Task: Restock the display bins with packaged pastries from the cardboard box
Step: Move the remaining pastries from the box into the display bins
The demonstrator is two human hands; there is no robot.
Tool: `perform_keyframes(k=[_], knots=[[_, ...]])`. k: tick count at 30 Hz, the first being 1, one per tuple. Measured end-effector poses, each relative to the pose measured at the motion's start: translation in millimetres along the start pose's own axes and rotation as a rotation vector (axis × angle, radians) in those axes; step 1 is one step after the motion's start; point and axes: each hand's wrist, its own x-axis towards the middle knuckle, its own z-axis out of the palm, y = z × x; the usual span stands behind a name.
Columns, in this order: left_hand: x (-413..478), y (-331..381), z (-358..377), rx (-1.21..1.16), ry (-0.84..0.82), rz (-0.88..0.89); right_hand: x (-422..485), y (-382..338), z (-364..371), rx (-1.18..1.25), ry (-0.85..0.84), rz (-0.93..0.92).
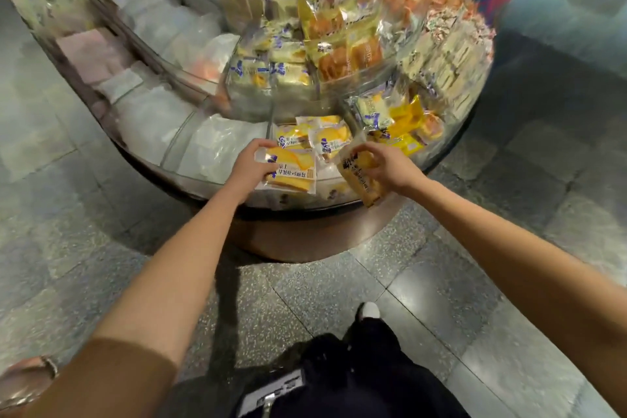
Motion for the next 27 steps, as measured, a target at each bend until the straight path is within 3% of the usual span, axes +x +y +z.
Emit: perform_keyframes(k=[4, 12, 21, 24, 27], knots=[[33, -8, 8, -0.005, 0.051, -0.065, 53, 23, -8, -0.031, -0.080, -0.024], [84, -12, 36, 0.033, 0.013, -0.209, 149, 54, -7, -0.149, -0.468, -0.123], [111, -27, 47, -0.090, 0.105, -0.279, 215, 75, -5, -0.210, -0.668, -0.274], [118, -33, 52, 0.023, 0.097, -0.263, 220, 78, 3, -0.195, -0.705, -0.295], [127, -35, 48, 0.359, 0.012, -0.162, 229, 79, 13, -0.174, -0.753, -0.316]])
